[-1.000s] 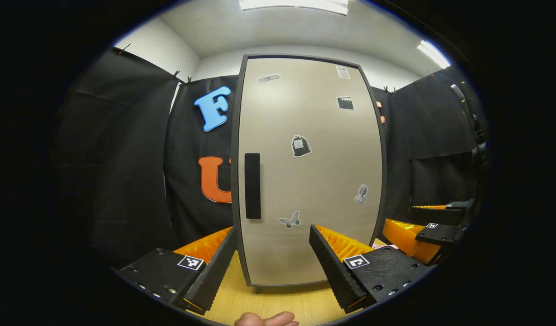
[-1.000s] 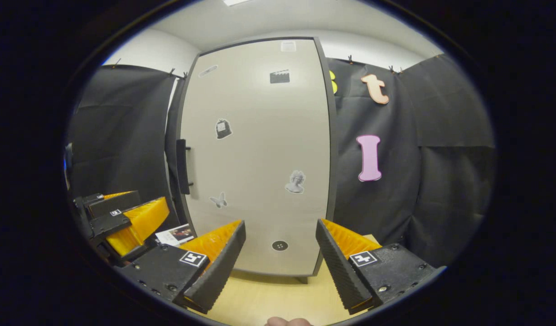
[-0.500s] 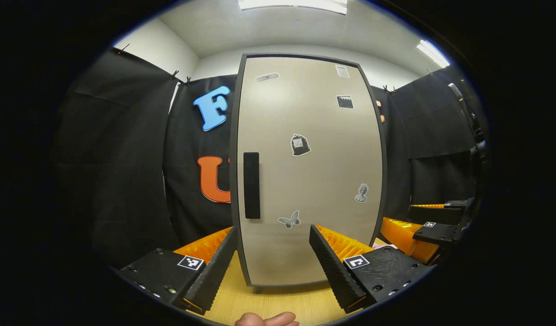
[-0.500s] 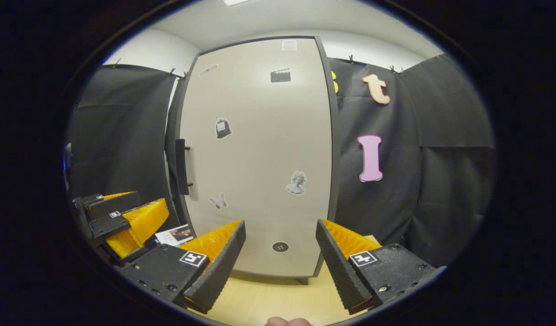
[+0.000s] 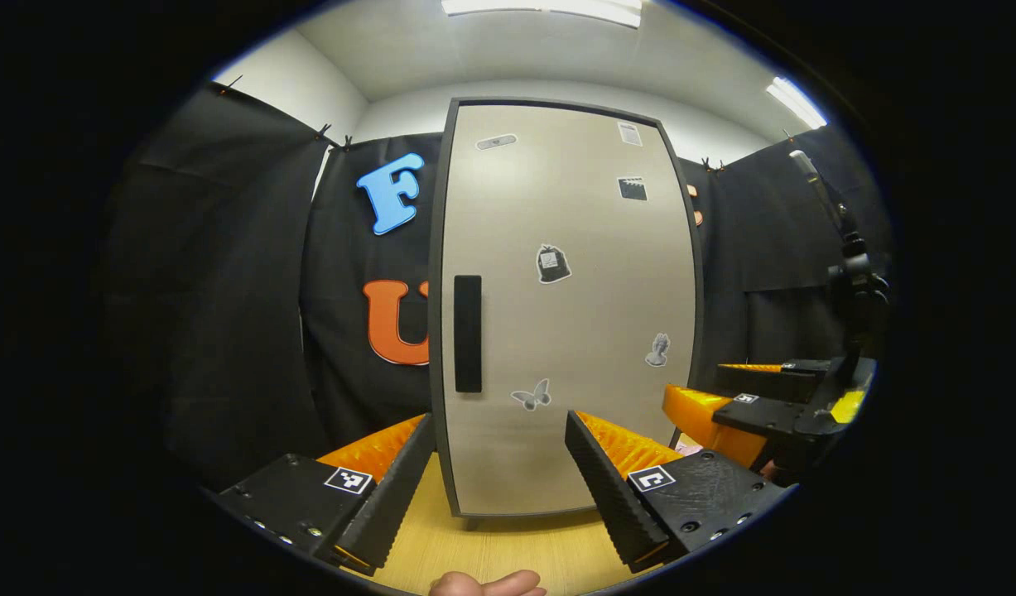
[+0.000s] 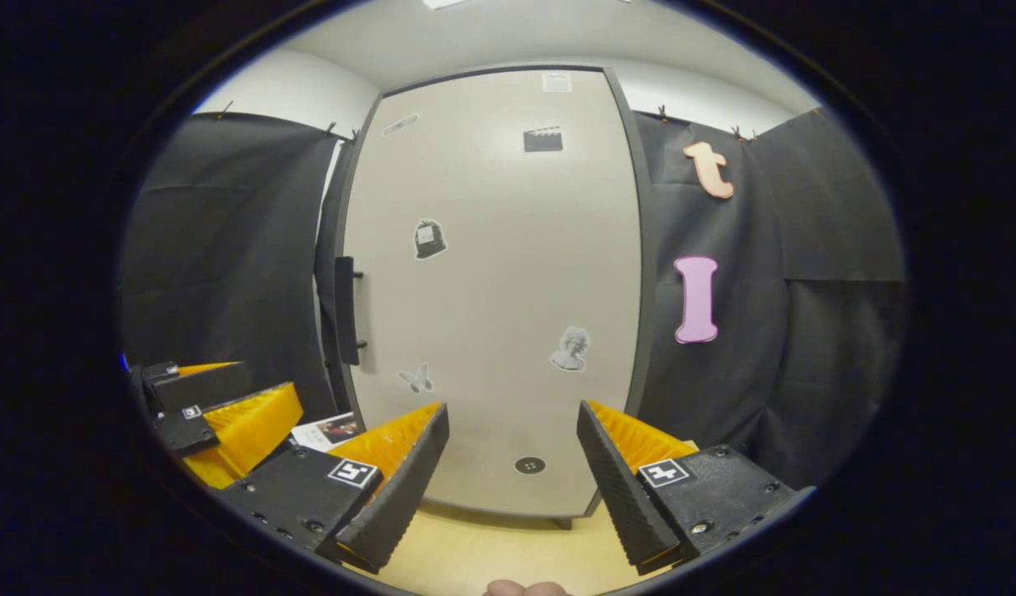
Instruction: Open the cabinet door with the right hand, grasp the bottle in the cabinet with the left hand and place it on the coaster, then close the cabinet door with the right hand.
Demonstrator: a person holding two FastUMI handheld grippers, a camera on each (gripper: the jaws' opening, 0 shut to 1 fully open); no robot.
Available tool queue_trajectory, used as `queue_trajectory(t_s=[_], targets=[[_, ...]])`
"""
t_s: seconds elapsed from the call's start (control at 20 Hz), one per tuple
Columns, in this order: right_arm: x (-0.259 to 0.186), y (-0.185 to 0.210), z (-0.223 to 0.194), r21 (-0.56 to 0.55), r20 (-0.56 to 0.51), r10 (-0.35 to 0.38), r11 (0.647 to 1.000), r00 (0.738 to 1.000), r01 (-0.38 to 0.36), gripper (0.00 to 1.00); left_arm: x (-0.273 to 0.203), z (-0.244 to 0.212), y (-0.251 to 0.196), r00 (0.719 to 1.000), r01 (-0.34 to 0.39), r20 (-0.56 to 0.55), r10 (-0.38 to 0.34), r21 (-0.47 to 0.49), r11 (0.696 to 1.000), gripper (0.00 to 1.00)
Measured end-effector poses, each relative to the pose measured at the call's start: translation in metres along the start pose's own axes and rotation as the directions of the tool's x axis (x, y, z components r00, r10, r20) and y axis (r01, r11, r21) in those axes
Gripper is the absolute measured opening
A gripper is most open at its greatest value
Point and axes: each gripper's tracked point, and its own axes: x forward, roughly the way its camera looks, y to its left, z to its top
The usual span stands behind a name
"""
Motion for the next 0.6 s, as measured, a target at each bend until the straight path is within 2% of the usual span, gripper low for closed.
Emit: queue_trajectory(t_s=[0.45, 0.6], targets=[[0.056, 0.075, 0.013, -0.058, 0.006, 0.154, 0.986, 0.988, -0.154, 1.0, -0.051, 0.001, 0.047, 0.998, -0.063, -0.01, 0.063, -0.016, 0.998, 0.96], [0.073, 0.098, 0.015, -0.068, 0.009, 0.193, 0.979, 0.981, -0.192, 1.0, -0.07, -0.001, 0.059, 0.996, -0.088, -0.008, 0.088, 0.007, 0.996, 0.96]])
